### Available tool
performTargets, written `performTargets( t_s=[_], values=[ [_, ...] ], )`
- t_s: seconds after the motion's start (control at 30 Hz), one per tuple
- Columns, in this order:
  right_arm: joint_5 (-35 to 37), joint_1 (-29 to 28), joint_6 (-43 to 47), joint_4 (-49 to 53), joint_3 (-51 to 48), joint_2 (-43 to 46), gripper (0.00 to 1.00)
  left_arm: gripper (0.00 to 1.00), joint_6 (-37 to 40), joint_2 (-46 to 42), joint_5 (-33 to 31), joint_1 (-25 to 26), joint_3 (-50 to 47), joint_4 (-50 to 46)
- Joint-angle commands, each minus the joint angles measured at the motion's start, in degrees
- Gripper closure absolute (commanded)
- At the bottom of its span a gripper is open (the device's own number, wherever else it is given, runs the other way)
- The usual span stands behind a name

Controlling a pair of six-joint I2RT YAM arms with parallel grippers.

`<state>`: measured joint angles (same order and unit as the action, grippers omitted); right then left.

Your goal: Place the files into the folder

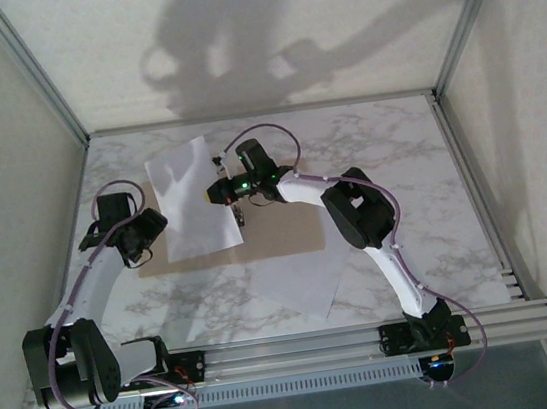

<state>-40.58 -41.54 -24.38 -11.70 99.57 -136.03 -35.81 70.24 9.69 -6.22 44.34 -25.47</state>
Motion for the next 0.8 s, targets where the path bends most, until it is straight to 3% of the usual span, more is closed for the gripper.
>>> performTargets(
  t_s=[0.0, 0.6, 0.77],
  values=[
    [-0.7, -1.0, -1.4, -2.3, -0.4, -1.7, 1.00, 0.22, -0.5, 0.1, 0.6, -0.5, -0.6, 0.5],
    [0.2, -3.4, -3.9, -3.4, -1.5, -3.1, 0.96, 0.22, -0.9, 0.2, 1.2, -0.5, -0.9, 1.0],
    [1.6, -3.4, -0.7, 3.2, 2.0, -3.9, 0.76, 0.23, -0.9, 0.3, 1.4, -0.5, -0.8, 1.1]
  ],
)
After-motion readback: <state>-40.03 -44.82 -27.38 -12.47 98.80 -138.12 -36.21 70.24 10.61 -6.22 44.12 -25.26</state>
